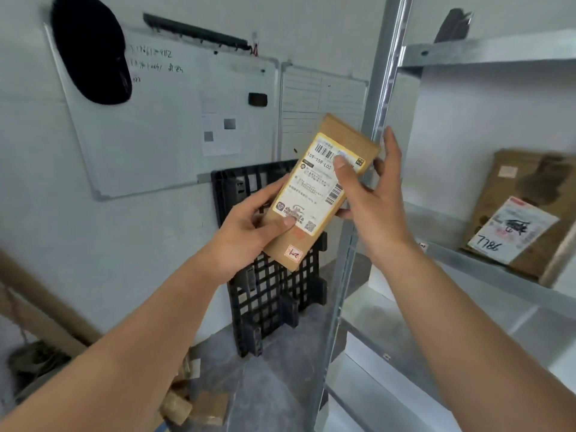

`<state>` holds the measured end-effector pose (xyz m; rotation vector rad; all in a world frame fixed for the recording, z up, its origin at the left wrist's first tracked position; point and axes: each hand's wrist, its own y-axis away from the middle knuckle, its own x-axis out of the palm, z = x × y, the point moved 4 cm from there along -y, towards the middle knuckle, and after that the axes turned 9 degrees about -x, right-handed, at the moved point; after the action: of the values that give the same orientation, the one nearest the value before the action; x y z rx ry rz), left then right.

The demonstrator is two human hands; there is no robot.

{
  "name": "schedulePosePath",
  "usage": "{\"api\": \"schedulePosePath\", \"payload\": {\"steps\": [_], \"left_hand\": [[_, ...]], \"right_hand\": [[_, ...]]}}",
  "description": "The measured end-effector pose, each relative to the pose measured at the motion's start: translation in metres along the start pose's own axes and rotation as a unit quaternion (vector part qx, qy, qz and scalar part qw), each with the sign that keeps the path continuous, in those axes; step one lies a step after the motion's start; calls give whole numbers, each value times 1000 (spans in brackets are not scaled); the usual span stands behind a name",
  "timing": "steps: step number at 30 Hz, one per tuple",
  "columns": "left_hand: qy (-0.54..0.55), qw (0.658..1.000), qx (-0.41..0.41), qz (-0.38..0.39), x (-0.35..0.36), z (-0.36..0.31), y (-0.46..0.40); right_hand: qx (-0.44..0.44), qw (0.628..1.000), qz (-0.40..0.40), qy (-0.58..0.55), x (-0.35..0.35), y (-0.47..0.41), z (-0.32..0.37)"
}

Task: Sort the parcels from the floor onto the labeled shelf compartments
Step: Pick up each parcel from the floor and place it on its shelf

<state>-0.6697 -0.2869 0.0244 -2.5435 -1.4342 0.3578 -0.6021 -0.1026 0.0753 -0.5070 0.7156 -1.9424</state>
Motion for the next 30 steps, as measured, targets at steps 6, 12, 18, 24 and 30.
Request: {"api": "schedulePosePath", "payload": {"steps": [6, 12, 18, 24, 30], "left_hand": [[-36, 998, 43, -10, 18, -42, -9], [119, 982, 6, -149, 25, -50, -26], [269, 962, -36, -18, 52, -57, -32], [296, 955, -23, 23, 50, -61, -39], [297, 954, -39, 14, 44, -57, -41]], "right_hand": [[-48, 995, -81, 22, -38, -5, 38], [-68, 983, -170, -24, -61, -11, 65], [-48, 971, -216, -92, -59, -4, 61], [-1, 981, -195, -17, -65, 22, 25], [12, 989, -142, 43, -84, 42, -3]]}}
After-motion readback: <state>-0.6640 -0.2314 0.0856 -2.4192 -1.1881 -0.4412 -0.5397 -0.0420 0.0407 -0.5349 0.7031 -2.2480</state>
